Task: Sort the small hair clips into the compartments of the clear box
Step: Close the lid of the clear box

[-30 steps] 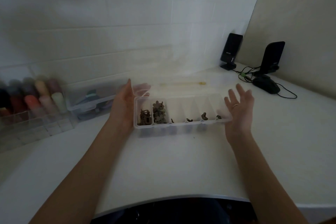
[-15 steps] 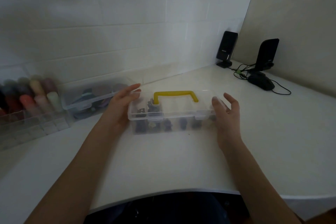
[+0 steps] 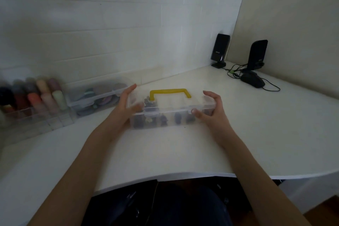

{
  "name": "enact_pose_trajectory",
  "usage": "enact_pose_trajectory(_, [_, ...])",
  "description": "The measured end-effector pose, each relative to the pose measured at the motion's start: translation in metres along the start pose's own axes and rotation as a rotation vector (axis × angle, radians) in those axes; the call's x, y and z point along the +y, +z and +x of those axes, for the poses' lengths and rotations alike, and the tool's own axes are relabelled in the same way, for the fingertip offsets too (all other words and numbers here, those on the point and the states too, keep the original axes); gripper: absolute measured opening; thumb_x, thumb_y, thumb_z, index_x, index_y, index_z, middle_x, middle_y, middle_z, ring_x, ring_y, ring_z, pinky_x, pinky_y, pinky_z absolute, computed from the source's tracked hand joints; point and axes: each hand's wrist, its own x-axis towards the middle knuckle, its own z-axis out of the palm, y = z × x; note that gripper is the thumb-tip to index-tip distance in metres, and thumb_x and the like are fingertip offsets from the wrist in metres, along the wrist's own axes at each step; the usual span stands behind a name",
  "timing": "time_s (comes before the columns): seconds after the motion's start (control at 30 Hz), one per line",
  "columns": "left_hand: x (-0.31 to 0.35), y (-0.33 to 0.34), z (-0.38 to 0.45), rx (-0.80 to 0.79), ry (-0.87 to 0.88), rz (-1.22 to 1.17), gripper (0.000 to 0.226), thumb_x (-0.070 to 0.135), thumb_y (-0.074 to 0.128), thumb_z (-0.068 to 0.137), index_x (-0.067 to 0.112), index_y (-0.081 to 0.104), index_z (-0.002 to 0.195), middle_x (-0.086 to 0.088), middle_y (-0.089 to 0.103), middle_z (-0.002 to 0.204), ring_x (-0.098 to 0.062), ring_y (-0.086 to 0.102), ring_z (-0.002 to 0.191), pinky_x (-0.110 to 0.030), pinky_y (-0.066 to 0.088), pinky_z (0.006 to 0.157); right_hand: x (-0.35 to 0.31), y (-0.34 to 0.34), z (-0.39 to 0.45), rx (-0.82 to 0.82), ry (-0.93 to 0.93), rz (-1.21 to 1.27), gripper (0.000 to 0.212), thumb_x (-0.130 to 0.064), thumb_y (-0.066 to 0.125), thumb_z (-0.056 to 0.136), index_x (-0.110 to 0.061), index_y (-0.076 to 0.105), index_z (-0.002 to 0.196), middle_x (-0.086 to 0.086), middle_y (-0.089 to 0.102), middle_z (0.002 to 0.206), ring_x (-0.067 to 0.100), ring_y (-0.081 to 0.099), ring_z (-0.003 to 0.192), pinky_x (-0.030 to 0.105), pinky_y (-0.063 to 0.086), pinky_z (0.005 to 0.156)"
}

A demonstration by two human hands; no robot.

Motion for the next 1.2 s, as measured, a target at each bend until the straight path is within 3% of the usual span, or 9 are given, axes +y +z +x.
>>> enact_pose_trajectory(0.1, [-0.005,0.007,-0.008,0.057,0.111,0.193,0.091,0.028,0.086,0.054,0.035,0.041,0.134,-0.002,0.045,0.14,-0.013,0.045,0.129,-0.021,0.044,0.093,0.003,-0.001,0.0,0.018,-0.005,-0.066,0.059,-0.006,0.077,0.073,-0.025,0.045,0.118,-0.012,0.058,0.098,0.0,0.06,0.077,0.02,0.05,0.07])
enact_pose_trajectory(0.33, [-0.008,0.013,-0.012,0.194,0.261,0.404,0.069,0.01,0.087,0.065,0.027,0.049,0.12,0.003,0.053,0.123,-0.015,0.052,0.111,0.003,0.038,0.068,0.005,0.0,0.004,0.113,-0.02,-0.284,0.052,-0.021,0.078,0.071,-0.031,0.045,0.11,-0.006,0.06,0.078,0.008,0.055,0.066,0.024,0.047,0.064])
enact_pose_trajectory(0.53, [-0.006,0.014,-0.013,0.215,0.328,0.508,0.064,0.016,0.088,0.064,0.028,0.053,0.116,0.004,0.056,0.12,-0.011,0.051,0.108,0.006,0.033,0.068,0.009,-0.001,0.008,0.124,-0.036,-0.322,0.051,-0.023,0.075,0.075,-0.027,0.043,0.114,-0.001,0.06,0.077,0.008,0.056,0.07,0.018,0.043,0.06])
enact_pose_trajectory(0.67, [-0.011,0.02,-0.007,0.226,0.364,0.535,0.066,0.022,0.089,0.063,0.021,0.055,0.12,0.0,0.052,0.133,-0.015,0.052,0.112,-0.004,0.036,0.079,0.013,0.001,0.015,0.136,-0.043,-0.33,0.052,-0.021,0.069,0.081,-0.029,0.042,0.124,0.0,0.059,0.082,0.013,0.057,0.077,0.015,0.042,0.065])
enact_pose_trajectory(0.8, [-0.014,0.035,0.006,0.256,0.416,0.661,0.06,0.034,0.086,0.066,0.015,0.063,0.117,-0.006,0.034,0.155,-0.016,0.035,0.14,-0.014,0.021,0.109,0.025,0.005,0.033,0.197,-0.044,-0.299,0.049,-0.023,0.063,0.084,-0.042,0.04,0.123,0.005,0.058,0.112,0.022,0.058,0.101,0.039,0.048,0.09])
enact_pose_trajectory(0.87, [-0.014,0.042,0.014,0.308,0.573,0.872,0.056,0.048,0.076,0.072,0.01,0.07,0.113,-0.009,0.046,0.149,-0.024,0.039,0.14,-0.027,0.025,0.115,0.028,0.007,0.043,0.222,-0.014,-0.263,0.048,-0.023,0.06,0.085,-0.044,0.04,0.122,0.006,0.056,0.117,0.022,0.056,0.106,0.041,0.047,0.094])
enact_pose_trajectory(0.93, [-0.016,0.049,0.026,0.318,0.707,1.128,0.055,0.05,0.059,0.081,0.006,0.072,0.111,-0.011,0.064,0.13,-0.033,0.052,0.13,-0.044,0.031,0.111,0.029,0.01,0.054,0.233,0.017,-0.164,0.044,-0.028,0.058,0.085,-0.045,0.042,0.122,0.005,0.054,0.118,0.02,0.053,0.108,0.039,0.044,0.096])
enact_pose_trajectory(1.0, [-0.019,0.053,0.04,0.303,0.761,1.238,0.051,0.043,0.051,0.086,0.003,0.072,0.11,-0.014,0.071,0.116,-0.037,0.063,0.116,-0.043,0.03,0.106,0.03,0.015,0.069,0.252,0.038,-0.09,0.036,-0.038,0.055,0.087,-0.045,0.044,0.121,0.004,0.053,0.119,0.019,0.051,0.111,0.036,0.041,0.098])
enact_pose_trajectory(1.2, [-0.012,0.048,0.077,0.287,0.625,1.463,0.043,0.042,0.045,0.088,0.016,0.076,0.104,-0.003,0.076,0.105,-0.026,0.072,0.1,-0.053,0.045,0.099,0.038,0.036,0.126,0.237,0.033,-0.175,0.035,-0.045,0.05,0.092,-0.035,0.044,0.125,-0.002,0.05,0.104,0.015,0.052,0.095,0.025,0.035,0.081])
